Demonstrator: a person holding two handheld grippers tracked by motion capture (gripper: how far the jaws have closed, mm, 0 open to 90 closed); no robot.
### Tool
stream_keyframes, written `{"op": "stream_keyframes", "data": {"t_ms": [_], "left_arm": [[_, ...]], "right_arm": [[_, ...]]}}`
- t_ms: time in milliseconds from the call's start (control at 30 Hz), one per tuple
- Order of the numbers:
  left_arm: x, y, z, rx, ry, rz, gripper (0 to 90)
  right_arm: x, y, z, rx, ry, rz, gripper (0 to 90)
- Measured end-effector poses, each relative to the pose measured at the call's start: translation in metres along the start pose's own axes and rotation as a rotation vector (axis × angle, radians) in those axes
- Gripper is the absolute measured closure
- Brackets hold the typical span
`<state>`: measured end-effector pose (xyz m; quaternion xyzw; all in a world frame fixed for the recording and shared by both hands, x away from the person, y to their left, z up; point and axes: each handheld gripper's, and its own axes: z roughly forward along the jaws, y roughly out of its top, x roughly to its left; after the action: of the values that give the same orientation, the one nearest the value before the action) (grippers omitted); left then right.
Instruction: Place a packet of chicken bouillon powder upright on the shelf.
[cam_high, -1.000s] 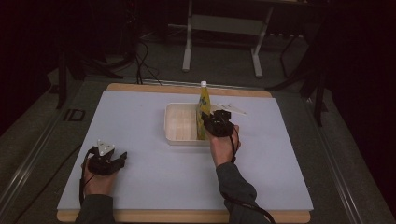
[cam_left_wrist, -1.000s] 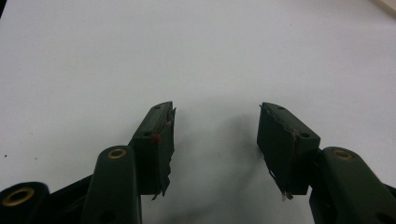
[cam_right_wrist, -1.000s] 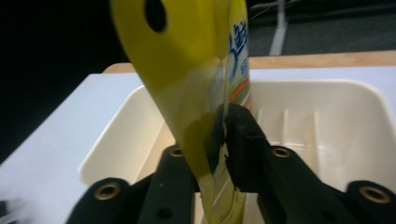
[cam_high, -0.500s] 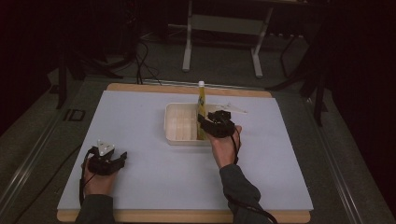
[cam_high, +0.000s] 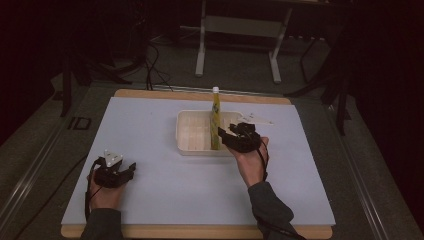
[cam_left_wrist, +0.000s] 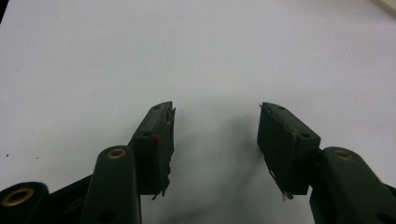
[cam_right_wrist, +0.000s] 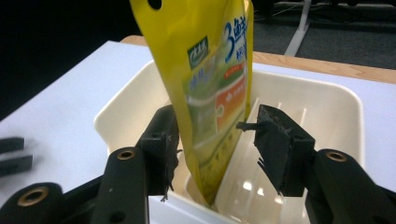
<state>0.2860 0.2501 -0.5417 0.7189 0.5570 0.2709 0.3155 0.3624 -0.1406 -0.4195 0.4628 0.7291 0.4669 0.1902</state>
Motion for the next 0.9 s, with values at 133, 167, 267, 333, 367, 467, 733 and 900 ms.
{"op": "stream_keyframes", "data": {"t_ms": [133,167,267,333,367,467,733,900], "left_arm": [[0.0,0.0,0.0,-0.002,0.002,-0.003,45.5],[0.0,0.0,0.0,-0.002,0.002,-0.003,45.5],[0.0,0.0,0.0,-0.002,0.004,-0.002,45.5],[-0.001,0.0,0.0,-0.002,0.006,-0.003,45.5],[-0.001,0.0,0.0,-0.002,0.006,-0.003,45.5],[0.0,0.0,0.0,-0.003,0.005,-0.005,45.5],[-0.001,0.0,0.0,0.0,0.009,-0.001,45.5],[-0.001,0.0,0.0,0.003,0.01,-0.004,45.6]], "right_arm": [[-0.005,-0.006,-0.009,0.016,0.009,-0.025,49.8],[-0.007,-0.008,-0.011,0.02,0.008,-0.027,49.8],[-0.015,-0.017,-0.019,0.04,0.007,-0.047,49.8],[-0.02,-0.022,-0.024,0.049,0.011,-0.047,49.8],[-0.021,-0.025,-0.025,0.055,0.012,-0.05,49.8],[-0.028,-0.034,-0.03,0.078,0.01,-0.062,49.8],[-0.049,-0.07,-0.046,0.137,0.007,-0.126,50.4],[-0.071,-0.095,-0.059,0.137,-0.004,-0.08,50.4]]}}
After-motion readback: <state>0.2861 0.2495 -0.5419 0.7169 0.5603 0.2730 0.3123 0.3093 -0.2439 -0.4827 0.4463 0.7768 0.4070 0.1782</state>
